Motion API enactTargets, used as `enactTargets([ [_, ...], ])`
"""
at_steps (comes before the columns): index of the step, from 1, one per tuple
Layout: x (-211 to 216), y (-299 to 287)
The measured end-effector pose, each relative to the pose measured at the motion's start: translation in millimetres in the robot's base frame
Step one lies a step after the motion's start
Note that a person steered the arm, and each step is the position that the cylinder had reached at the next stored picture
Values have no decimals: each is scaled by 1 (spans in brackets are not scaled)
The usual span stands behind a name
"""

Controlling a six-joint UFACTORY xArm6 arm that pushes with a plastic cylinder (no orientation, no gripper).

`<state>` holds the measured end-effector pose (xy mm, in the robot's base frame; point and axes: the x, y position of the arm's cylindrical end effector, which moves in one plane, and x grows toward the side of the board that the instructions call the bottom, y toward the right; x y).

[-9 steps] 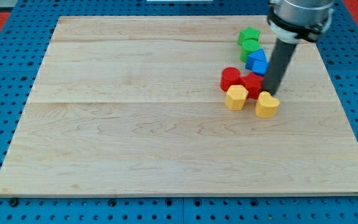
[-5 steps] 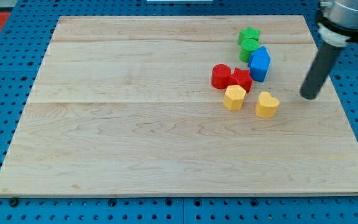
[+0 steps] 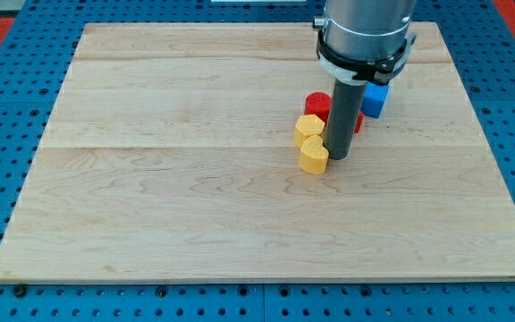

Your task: Move the yellow heart left side of the red circle

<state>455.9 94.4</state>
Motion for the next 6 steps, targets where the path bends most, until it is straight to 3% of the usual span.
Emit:
enactTargets([
  [1, 5, -18],
  [2, 39, 5],
  [3, 20, -44],
  [4, -34, -79],
  [6, -15, -102],
])
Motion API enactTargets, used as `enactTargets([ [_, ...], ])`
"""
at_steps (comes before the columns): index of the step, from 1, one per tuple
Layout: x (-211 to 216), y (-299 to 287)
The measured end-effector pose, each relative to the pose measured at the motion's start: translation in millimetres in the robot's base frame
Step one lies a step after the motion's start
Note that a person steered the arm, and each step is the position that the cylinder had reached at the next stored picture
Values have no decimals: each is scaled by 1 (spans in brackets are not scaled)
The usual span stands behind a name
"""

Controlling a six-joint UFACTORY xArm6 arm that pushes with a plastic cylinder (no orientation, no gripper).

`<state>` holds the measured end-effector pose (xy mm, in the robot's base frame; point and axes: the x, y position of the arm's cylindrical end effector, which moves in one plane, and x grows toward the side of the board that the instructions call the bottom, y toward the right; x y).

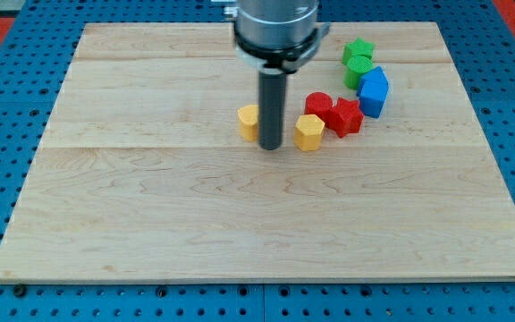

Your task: Move the yellow heart left side of the red circle

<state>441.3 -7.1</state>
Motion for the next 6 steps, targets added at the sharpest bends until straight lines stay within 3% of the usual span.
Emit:
enactTargets([
  [2, -2, -27],
  [4, -20, 10],
  [5, 9, -9],
  [6, 92, 73],
])
